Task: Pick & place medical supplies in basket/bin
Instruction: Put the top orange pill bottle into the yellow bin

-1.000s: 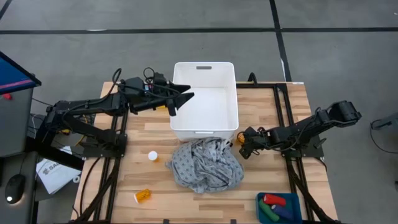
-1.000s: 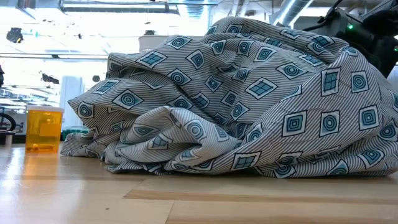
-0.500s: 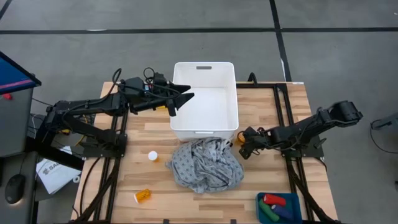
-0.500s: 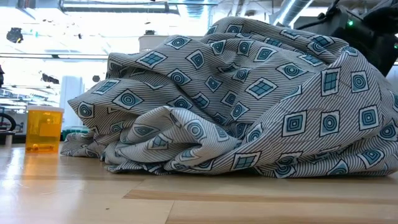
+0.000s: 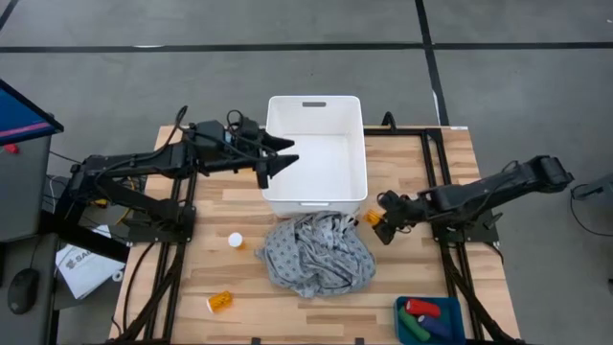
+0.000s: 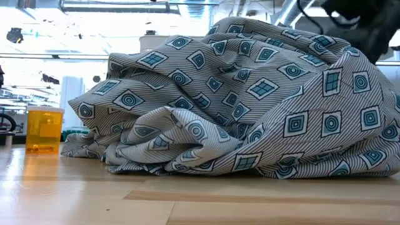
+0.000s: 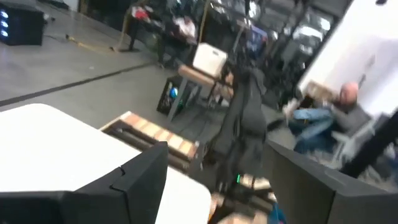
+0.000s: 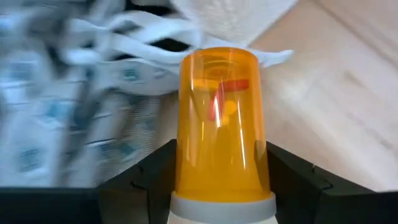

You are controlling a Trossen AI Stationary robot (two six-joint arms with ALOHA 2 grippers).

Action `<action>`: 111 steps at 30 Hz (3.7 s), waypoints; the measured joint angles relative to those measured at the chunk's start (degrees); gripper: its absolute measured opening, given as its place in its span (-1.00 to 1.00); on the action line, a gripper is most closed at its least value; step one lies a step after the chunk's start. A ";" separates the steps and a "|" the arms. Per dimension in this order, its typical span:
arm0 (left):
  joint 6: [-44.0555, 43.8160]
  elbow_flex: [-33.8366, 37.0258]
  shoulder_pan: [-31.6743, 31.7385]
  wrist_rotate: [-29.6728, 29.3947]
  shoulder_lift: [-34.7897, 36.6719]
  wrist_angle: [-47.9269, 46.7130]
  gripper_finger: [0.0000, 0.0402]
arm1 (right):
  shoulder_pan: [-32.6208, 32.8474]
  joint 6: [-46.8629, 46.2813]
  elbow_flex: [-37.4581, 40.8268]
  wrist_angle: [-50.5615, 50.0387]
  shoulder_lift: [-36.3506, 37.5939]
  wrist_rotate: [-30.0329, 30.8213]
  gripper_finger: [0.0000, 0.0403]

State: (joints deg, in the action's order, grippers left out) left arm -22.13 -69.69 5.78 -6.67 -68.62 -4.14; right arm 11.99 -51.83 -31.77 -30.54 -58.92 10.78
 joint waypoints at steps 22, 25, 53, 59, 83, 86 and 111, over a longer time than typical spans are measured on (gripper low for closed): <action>14.94 -0.04 -0.17 19.21 -1.91 -3.19 0.29 | 0.55 -29.53 -15.98 -10.50 15.56 -19.89 0.02; 13.02 -0.02 -0.07 24.57 -4.11 0.43 0.32 | 1.22 -34.19 -17.06 -6.18 15.48 -20.56 0.02; 11.29 -3.42 -3.10 44.65 -31.71 42.27 0.49 | 3.89 -57.01 -17.88 21.72 7.95 -21.75 0.02; 14.33 -5.86 -3.23 43.66 -33.42 41.74 0.49 | 2.75 -57.29 -17.88 23.74 6.21 -22.77 0.02; 15.89 -6.54 -3.85 43.86 -33.81 38.32 0.48 | -0.77 -57.90 -17.88 30.60 3.33 -23.10 0.00; 15.81 -6.54 -3.85 43.61 -33.81 38.13 0.48 | -0.87 -57.89 -17.88 30.90 3.33 -23.05 0.00; 15.76 -6.54 -3.55 42.13 -33.81 38.00 -0.11 | -0.87 -57.16 -17.88 31.24 3.35 -22.75 0.00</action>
State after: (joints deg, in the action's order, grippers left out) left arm -6.37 -76.23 2.23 35.46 -102.43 33.86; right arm 11.11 -108.99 -49.65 0.70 -55.57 -11.96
